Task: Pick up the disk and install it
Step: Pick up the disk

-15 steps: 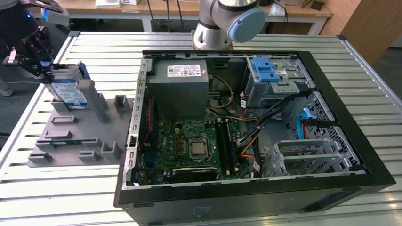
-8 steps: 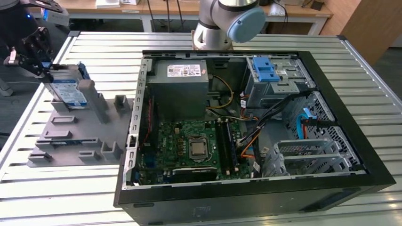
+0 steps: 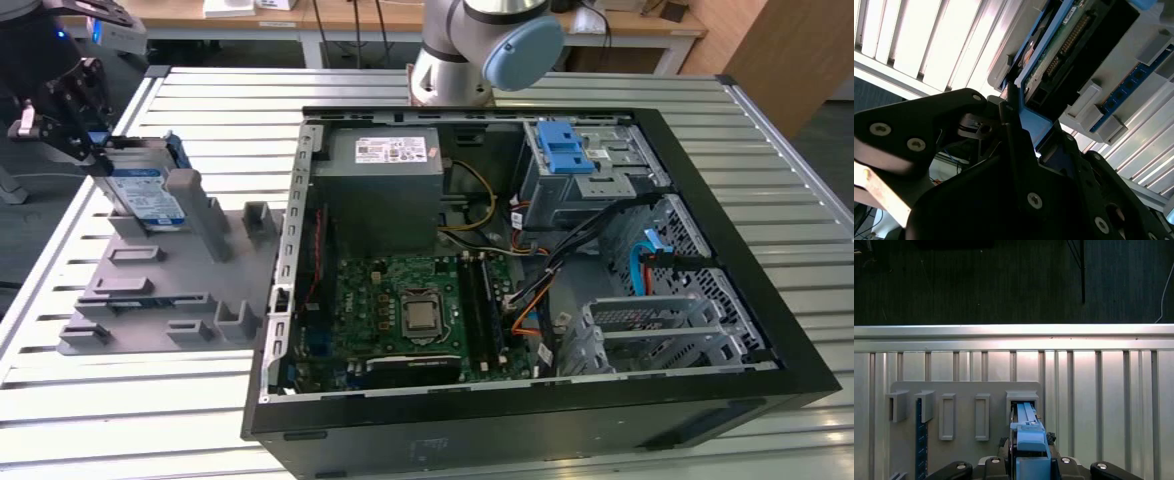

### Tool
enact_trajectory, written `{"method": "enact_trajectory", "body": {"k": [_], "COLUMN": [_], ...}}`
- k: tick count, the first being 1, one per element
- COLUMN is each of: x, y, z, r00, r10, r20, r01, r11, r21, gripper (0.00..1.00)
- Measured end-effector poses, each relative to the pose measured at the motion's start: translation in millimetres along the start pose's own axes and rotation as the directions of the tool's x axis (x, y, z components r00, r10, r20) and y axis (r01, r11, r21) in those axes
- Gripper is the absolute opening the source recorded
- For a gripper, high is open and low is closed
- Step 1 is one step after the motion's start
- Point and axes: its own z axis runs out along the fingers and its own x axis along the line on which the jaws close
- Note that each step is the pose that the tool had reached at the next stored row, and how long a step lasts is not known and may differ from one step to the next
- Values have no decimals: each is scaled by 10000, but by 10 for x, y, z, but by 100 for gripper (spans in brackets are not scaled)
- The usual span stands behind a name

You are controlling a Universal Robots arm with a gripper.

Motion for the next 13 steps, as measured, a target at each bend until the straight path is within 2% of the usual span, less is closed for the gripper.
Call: {"method": "enact_trajectory", "body": {"k": [5, 13], "x": [0, 0], "y": [0, 0], "z": [-3, -45], "r00": [10000, 10000], "r10": [0, 0], "r20": [0, 2], "r01": [0, 0], "r11": [10000, 10000], "r21": [-1, 3], "gripper": [36, 36]}}
